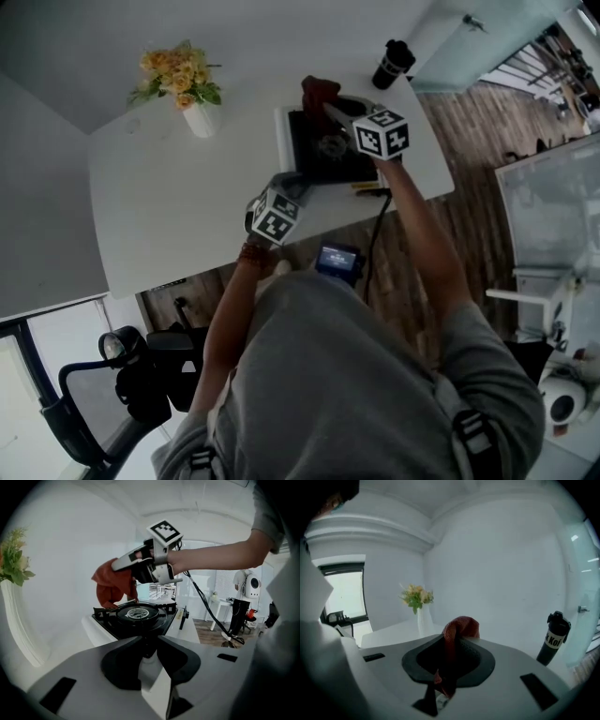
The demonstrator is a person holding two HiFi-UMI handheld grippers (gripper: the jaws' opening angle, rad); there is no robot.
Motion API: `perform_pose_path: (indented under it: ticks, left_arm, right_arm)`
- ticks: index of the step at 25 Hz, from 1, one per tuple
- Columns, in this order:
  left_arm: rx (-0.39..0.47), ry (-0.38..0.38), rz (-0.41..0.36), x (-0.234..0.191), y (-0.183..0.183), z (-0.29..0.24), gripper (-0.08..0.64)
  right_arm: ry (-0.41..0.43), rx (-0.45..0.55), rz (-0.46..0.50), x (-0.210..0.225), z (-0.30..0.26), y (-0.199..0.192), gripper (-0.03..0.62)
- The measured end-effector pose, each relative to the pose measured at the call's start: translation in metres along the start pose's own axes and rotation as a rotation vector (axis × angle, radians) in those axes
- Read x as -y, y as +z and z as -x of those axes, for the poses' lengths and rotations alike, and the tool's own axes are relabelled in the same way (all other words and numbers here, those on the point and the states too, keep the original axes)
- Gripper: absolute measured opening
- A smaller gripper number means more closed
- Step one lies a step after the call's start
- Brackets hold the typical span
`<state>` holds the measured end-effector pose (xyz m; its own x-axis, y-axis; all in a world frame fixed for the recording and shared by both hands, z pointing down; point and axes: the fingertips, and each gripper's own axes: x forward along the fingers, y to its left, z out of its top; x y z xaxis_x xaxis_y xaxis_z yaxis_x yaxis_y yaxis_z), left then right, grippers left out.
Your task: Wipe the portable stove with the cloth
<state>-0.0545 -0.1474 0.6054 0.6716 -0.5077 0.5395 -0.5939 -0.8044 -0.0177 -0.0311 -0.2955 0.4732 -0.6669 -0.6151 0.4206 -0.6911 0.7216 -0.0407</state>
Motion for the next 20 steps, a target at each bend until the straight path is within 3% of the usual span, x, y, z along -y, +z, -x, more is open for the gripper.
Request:
perform_pose_path:
  ticks: [3, 6, 11, 15, 20]
  left_arm:
    - [0.015, 0.032, -0.029, 0.0, 0.001, 0.001, 0.121]
    - [0.055, 0.061, -0.025, -0.001, 0.006, 0.009, 0.132]
    - [0.319, 0.146, 0.069, -0.013, 0.055, 0.059, 0.123]
    - [0.488, 0.299, 0.158, -0.037, 0.072, 0.101, 0.073]
    - [0.47, 0.375, 0.166, -0.046, 0.062, 0.109, 0.035]
  right_arm:
    - [0.02, 0.122, -0.045, -0.024, 0.029, 0.019, 0.06]
    - [-0.014, 0.226, -0.041, -0.042, 0.057, 0.029, 0.06]
    - [-0.149, 0.361, 0.013, -0.057, 0.1, 0.034, 0.06]
    - [-0.229, 0.382, 0.064, -0.073, 0.114, 0.015, 0.06]
    - [-0.247, 0.313, 0.058, -0.094, 0.105, -0.021, 0.058]
